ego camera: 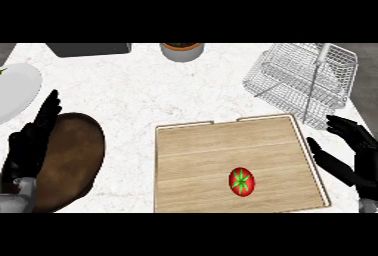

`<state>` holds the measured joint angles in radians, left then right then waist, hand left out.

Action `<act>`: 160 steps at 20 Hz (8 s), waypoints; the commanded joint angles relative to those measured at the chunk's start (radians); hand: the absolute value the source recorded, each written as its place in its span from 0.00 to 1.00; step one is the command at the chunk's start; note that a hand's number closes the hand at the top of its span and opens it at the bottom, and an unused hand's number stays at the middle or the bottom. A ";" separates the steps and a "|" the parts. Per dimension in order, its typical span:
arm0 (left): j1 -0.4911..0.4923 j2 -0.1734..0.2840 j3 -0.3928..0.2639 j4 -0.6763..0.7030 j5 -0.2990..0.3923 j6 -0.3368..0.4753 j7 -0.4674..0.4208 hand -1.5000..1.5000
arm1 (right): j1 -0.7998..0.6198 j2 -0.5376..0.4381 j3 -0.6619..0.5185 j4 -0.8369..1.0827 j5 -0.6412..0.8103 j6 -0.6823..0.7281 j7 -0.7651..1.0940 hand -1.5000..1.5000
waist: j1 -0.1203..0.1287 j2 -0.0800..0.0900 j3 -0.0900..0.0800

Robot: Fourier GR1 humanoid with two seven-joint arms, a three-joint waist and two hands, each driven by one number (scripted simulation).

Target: Pick the tomato from the tray and place it in the tiered basket

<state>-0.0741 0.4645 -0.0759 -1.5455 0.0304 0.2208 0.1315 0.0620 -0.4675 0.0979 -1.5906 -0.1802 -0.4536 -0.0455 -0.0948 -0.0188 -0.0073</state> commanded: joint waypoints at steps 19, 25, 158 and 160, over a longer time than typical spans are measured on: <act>-0.091 -0.073 -0.057 0.049 -0.066 0.026 -0.016 0.50 | 0.255 -0.445 0.249 -0.771 0.616 0.142 1.129 0.00 | 0.110 0.028 -0.003; -0.114 -0.104 -0.073 0.114 -0.085 0.023 -0.070 0.50 | 0.063 -0.339 0.345 -0.747 0.637 0.262 1.423 0.00 | 0.136 0.037 -0.001; -0.038 -0.182 0.079 0.097 -0.163 -0.100 -0.110 0.50 | -1.295 0.039 -0.295 1.052 1.715 0.372 0.952 1.00 | 0.102 0.020 0.007; -0.080 -0.163 0.099 0.110 -0.162 -0.111 -0.078 0.50 | -1.266 0.045 -0.309 1.065 1.692 0.332 0.924 1.00 | 0.104 0.022 0.007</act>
<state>-0.1431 0.3013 0.0165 -1.4509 -0.1227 0.1127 0.0517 -1.2564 -0.3913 -0.1931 -0.5365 1.5419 -0.1043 0.9430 0.0112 0.0023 -0.0003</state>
